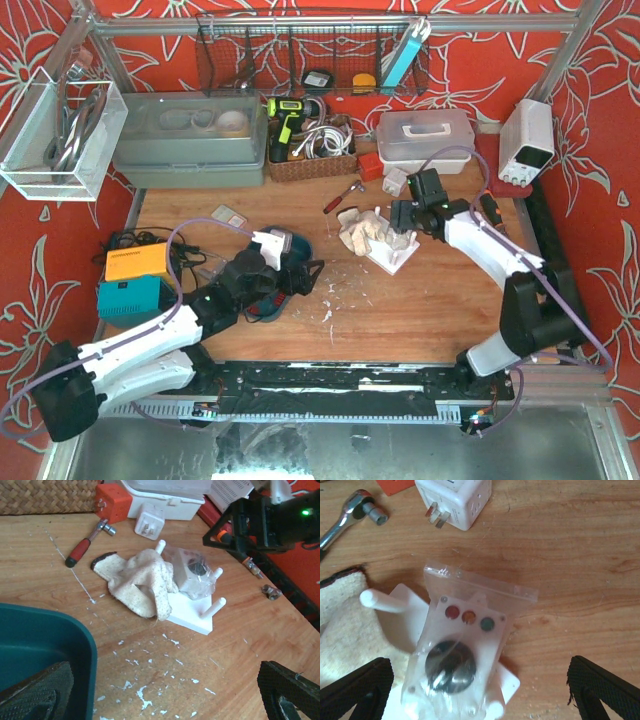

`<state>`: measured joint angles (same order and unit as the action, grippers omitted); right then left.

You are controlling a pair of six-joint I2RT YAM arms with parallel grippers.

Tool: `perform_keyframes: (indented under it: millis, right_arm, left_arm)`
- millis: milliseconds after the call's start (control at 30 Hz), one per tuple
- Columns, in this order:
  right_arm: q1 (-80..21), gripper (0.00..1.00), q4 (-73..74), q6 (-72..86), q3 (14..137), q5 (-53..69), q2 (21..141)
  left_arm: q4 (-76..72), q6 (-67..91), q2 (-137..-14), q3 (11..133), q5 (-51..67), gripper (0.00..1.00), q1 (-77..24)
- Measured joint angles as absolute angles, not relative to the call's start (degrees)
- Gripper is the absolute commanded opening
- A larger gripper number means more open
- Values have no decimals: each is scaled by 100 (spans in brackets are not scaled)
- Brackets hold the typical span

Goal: Install the large spring

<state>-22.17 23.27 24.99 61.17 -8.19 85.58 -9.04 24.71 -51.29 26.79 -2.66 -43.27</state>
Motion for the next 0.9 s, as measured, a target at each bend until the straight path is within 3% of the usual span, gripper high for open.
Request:
perform_keyframes:
  millis: [600,900]
  right_arm:
    - [-2353,90,2493,2921,6849,-899,10165]
    - [-2355,72,2491,3203,6995,-897,10532]
  left_arm:
    - [-1564,1734,-4313,1778,-757,100,-4731]
    - [-1603,1732,-4351,1778,-923,100,-4731]
